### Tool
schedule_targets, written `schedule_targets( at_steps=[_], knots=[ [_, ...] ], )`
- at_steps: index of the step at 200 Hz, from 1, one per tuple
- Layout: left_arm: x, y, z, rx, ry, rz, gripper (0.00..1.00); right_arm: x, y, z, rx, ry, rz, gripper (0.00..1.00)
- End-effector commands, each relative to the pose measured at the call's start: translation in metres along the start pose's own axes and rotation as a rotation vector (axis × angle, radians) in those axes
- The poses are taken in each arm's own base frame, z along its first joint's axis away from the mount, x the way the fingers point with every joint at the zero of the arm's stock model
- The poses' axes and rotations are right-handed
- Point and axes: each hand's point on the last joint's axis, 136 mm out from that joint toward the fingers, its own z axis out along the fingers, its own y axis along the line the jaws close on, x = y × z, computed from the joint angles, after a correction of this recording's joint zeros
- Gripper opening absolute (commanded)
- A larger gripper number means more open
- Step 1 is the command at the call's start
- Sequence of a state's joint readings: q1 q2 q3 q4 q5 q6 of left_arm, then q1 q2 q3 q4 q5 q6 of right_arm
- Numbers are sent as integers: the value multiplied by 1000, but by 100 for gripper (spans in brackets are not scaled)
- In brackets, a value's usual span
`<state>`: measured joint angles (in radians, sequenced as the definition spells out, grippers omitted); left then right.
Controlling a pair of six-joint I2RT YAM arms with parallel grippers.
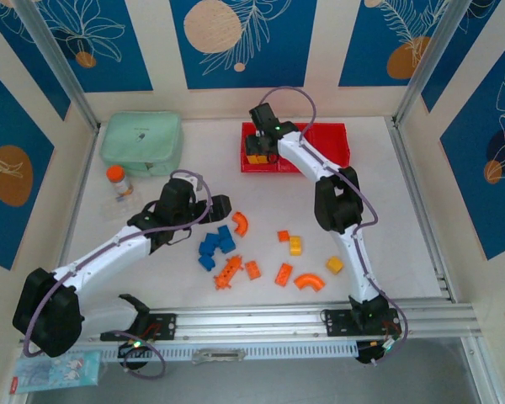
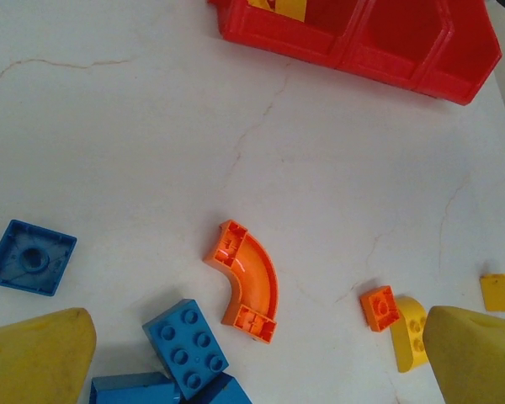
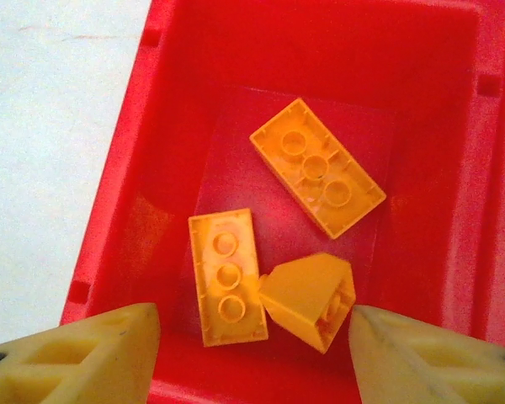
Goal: Sort the legos into containers by color
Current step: Place the lego in the container.
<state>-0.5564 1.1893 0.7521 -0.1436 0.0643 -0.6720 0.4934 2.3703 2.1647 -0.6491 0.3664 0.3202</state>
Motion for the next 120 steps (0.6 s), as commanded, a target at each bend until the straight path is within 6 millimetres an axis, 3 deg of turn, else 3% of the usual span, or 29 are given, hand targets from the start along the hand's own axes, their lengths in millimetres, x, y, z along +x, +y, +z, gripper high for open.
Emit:
schedule_targets(
  at_steps=[1, 59, 120],
  knots=[
    [-9, -13, -6, 43, 1, 8, 99, -4, 18, -50, -63, -33, -20, 64],
    [10, -28, -13, 121, 53, 18, 99, 46, 3, -108, -95, 18, 43, 69],
    [44, -40, -16, 134, 86, 32, 99, 137, -30, -146, -43, 170, 138, 74]
  ],
)
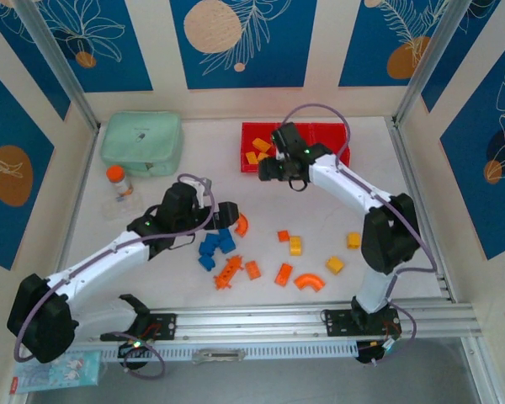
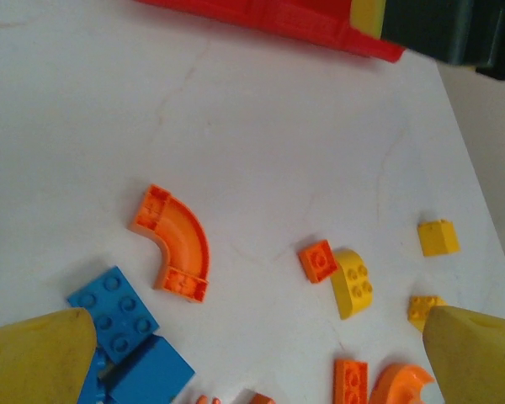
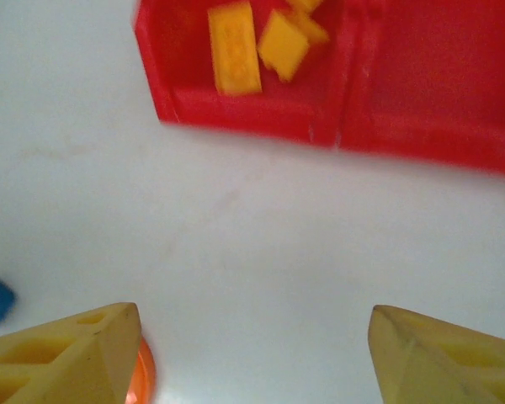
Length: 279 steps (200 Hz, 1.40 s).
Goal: Sort the legos into containers by color
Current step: Place the lego in the container, then pick up the lego from the bottom-center of the table.
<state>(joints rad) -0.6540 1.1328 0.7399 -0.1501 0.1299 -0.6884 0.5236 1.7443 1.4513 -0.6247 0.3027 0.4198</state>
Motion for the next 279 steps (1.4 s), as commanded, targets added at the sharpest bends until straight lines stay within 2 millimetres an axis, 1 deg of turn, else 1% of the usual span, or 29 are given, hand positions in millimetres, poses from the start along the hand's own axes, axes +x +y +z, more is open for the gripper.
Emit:
schedule_targets(
  at_steps=[1, 19, 35, 55, 73, 96, 109, 126, 145, 172, 193, 246, 279],
  knots=[
    [18, -2, -2, 3, 19, -18, 99, 41, -13, -14, 14, 87, 74, 74],
    [28, -5, -1, 14, 12, -38, 99, 72, -22, -19, 50, 143, 85, 75],
    [36, -6, 1, 17, 13, -53, 99, 99, -35, -24, 102, 181, 100, 75],
    [46, -5, 3, 4, 17, -60, 99, 131, -36, -26, 74, 222, 134, 76],
    [52, -7, 6, 12, 17, -69, 99, 157, -39, -26, 84, 272, 156, 77],
    [57, -9, 10, 12, 13, -78, 99, 183, -38, -23, 83, 313, 171, 76],
    [59, -12, 13, 22, 13, -79, 99, 195, -40, -21, 93, 326, 186, 73],
    [62, -15, 18, 23, 25, -77, 99, 207, -36, -15, 66, 345, 200, 71],
    [64, -17, 22, 26, 33, -76, 99, 215, -33, -7, 61, 373, 194, 66],
    [63, -19, 24, 24, 33, -72, 99, 219, -39, 2, 114, 388, 170, 58],
    [64, -17, 24, 16, 30, -70, 99, 219, -40, 7, 124, 385, 158, 56],
    [63, -16, 26, 9, 30, -70, 99, 219, -37, 17, 125, 397, 143, 46],
    [63, -16, 25, 7, 27, -69, 99, 217, -40, 16, 148, 400, 129, 37]
  ],
)
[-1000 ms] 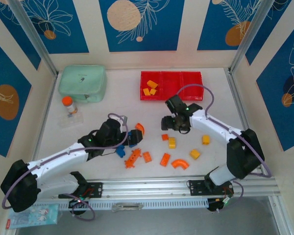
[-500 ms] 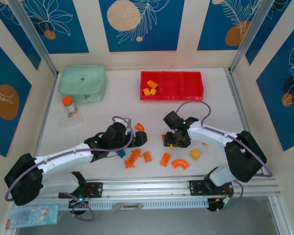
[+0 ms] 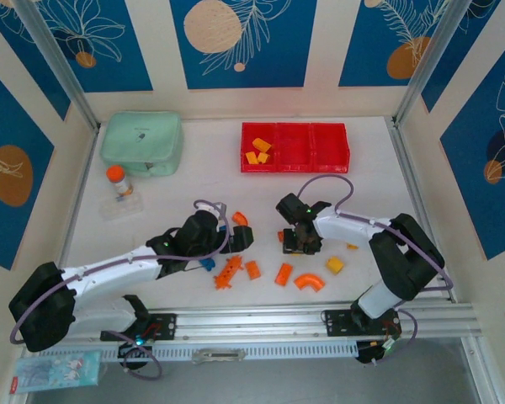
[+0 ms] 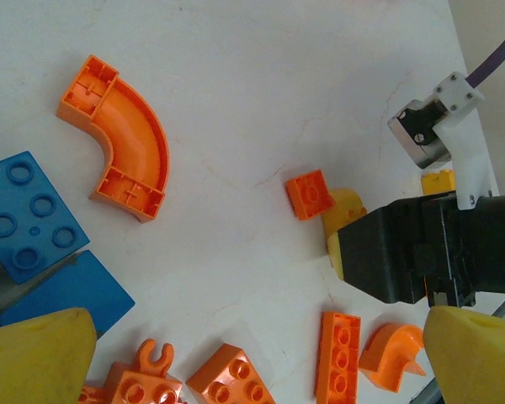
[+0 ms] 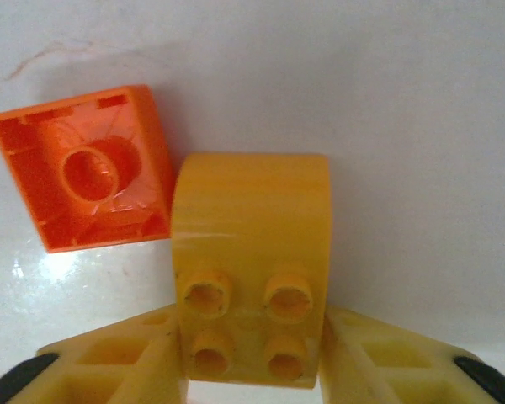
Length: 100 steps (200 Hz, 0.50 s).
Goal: Sort the legos into containers by color
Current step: Pick up the lego from the bottom-center of the table.
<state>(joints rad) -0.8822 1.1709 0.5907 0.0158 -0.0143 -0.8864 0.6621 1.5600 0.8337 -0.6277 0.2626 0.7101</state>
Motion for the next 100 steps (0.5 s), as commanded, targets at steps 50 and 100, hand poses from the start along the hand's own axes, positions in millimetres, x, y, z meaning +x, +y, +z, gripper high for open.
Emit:
schedule_targets(
  at_steps=[50, 100],
  knots=[
    [-11, -7, -5, -4, -41, 19, 99, -19, 5, -33, -3, -94, -42, 32],
    [-36, -2, -29, -62, -130, 90, 99, -70, 27, -76, -57, -241, -100, 32]
  ],
)
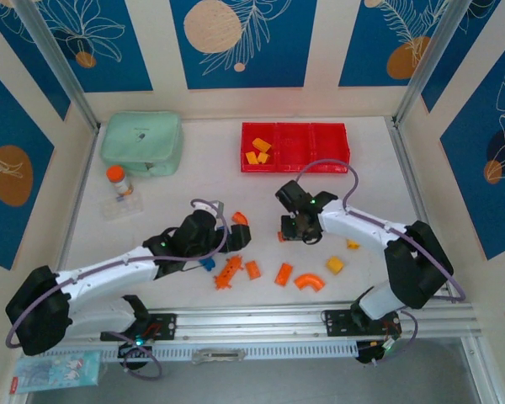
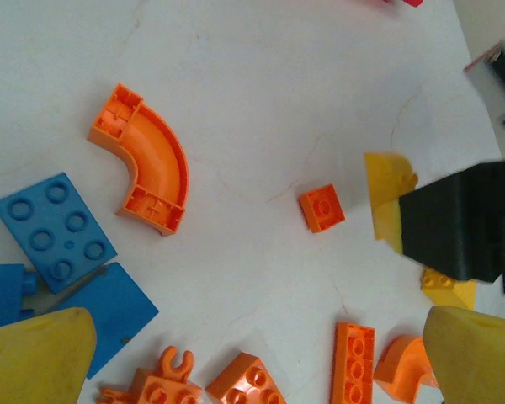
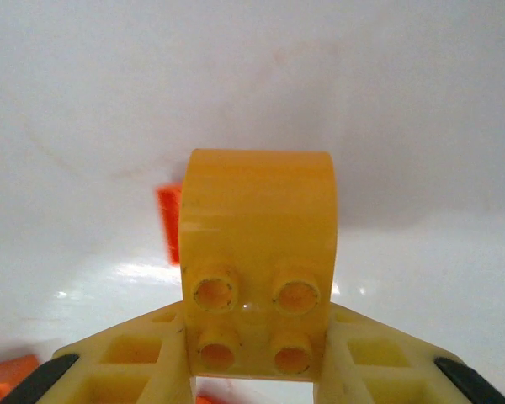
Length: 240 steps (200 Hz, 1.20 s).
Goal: Sort the legos into containers by color
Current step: Pick up the lego from the bottom-center of the table, then place the lego in the container.
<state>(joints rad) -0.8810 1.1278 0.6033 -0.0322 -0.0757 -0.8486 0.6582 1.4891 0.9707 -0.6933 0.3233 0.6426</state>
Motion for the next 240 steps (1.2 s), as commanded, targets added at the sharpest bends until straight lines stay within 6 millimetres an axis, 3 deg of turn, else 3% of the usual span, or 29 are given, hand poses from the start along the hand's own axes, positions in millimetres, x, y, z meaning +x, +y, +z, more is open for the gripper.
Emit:
schedule_targets(
  at_steps=[1, 30, 71, 145, 160, 185, 199, 220, 240],
  knots=[
    [-26, -3, -17, -28, -80, 53, 99, -36, 9, -22, -21, -94, -42, 32],
    [-42, 5, -31, -75, -110, 89, 99, -90, 26, -31, -47, -185, -52, 32],
    [-64, 20, -37, -106, -135, 97, 99, -163, 56, -27, -82, -290, -75, 32],
    [-92, 34, -21, -83, -100, 35, 99, -276, 71, 14, -52, -389, -75, 32],
    [-97, 34, -19, -84, -95, 34, 99, -295, 71, 21, -33, -413, -74, 38],
    [-102, 35, -16, -86, -87, 30, 99, -313, 73, 28, -32, -409, -61, 54],
    [-103, 33, -15, -79, -82, 35, 99, -315, 81, 25, -70, -403, -71, 57],
    [-103, 32, -14, -74, -76, 33, 99, -310, 89, 10, -85, -407, -92, 59],
    [-100, 30, -15, -59, -67, 23, 99, -293, 93, -10, -115, -412, -107, 61]
  ],
)
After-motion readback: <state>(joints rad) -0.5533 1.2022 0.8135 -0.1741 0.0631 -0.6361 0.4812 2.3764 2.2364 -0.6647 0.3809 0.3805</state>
